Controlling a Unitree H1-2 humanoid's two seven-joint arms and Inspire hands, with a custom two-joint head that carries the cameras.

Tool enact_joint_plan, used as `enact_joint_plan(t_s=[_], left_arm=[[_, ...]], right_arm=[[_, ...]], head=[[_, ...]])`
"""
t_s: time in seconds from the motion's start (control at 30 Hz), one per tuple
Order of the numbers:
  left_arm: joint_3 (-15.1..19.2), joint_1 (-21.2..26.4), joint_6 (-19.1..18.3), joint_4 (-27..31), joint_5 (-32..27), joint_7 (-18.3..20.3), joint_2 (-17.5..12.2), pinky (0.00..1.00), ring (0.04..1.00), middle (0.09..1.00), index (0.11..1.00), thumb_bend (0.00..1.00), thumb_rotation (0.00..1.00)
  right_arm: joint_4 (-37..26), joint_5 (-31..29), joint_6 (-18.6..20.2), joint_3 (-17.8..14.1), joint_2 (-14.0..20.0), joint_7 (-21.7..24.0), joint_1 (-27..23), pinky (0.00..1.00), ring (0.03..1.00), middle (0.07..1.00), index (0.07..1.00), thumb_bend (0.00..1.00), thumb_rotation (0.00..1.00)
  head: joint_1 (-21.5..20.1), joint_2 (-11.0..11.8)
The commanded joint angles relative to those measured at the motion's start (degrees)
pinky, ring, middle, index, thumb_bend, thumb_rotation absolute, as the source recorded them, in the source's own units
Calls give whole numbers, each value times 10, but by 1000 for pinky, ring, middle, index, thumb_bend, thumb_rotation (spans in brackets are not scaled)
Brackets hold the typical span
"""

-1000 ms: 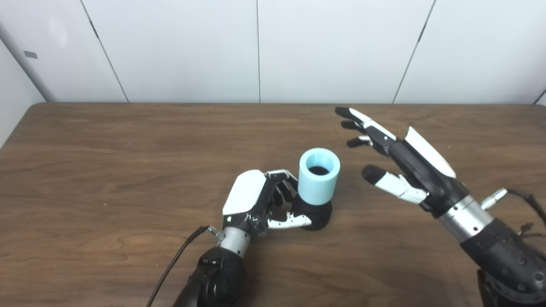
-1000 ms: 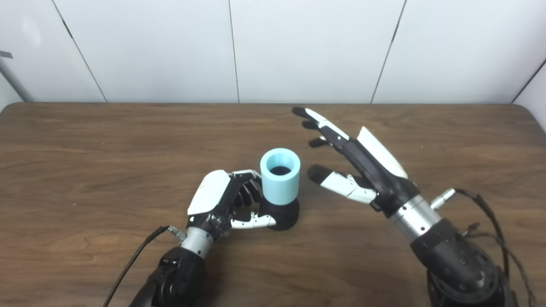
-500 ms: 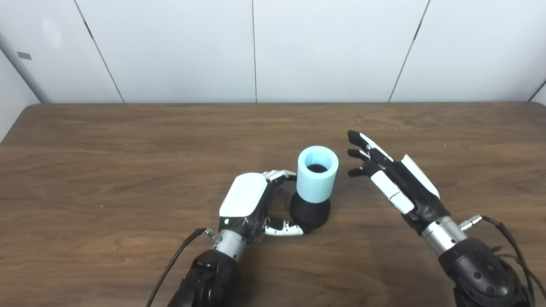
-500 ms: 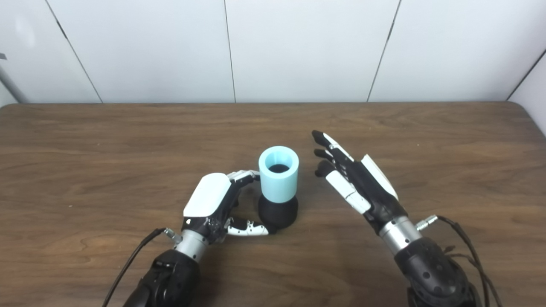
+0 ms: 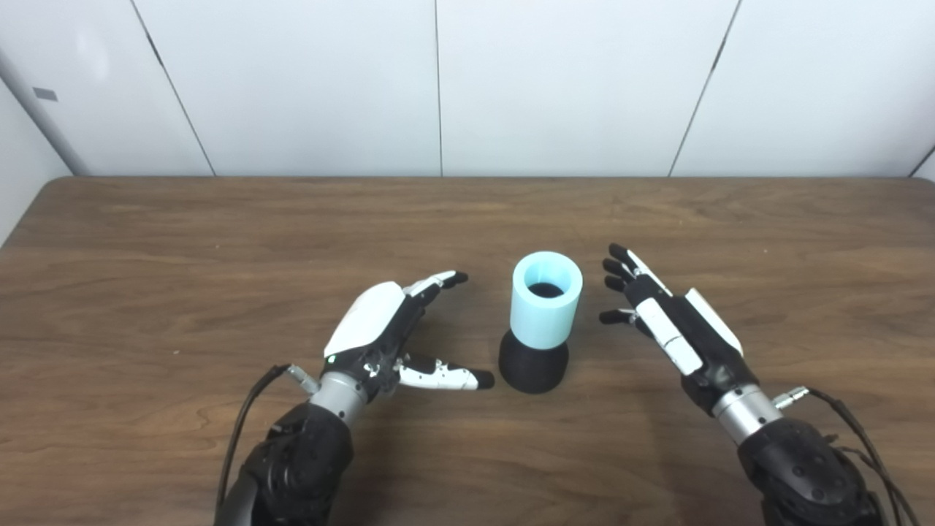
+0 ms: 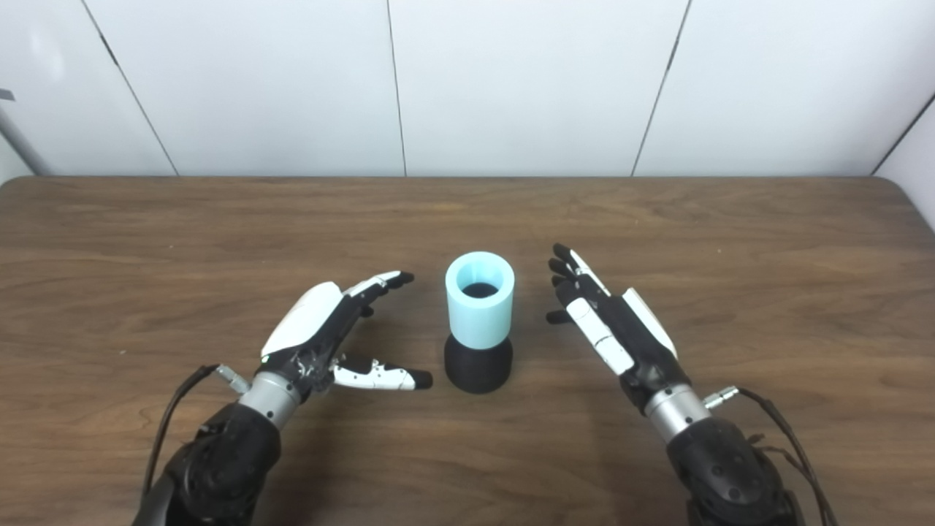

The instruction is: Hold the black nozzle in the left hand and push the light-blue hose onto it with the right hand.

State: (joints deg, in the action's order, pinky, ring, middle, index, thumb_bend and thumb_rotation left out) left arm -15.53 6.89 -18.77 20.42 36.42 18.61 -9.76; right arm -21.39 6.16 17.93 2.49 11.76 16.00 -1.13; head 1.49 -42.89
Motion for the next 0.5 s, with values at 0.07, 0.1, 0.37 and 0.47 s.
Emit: enact_joint_plan(t_s=[0.07,0.1,0.37,0.47], left_arm=[[40,5,-4,29,-55,-7,-3,748,865,883,899,938,322],[52,3,-5,29,-68,-12,-2,757,868,883,900,927,326],[190,-35,89,-21,-251,-96,39,792,815,829,833,722,379],[220,-52,113,-42,-292,-119,48,754,808,831,841,670,441]], right_arm=[[-1,-21,-20,0,-16,-14,-8,796,954,969,1000,591,1000],[2,-22,-22,1,-22,-17,-6,800,955,969,1000,597,1000],[18,-38,-47,-4,-68,-53,10,888,962,969,991,577,1000],[18,-47,-53,-10,-79,-64,20,933,984,977,989,595,1000]], head=[[-4,2],[-4,2],[-8,4],[-13,4]])
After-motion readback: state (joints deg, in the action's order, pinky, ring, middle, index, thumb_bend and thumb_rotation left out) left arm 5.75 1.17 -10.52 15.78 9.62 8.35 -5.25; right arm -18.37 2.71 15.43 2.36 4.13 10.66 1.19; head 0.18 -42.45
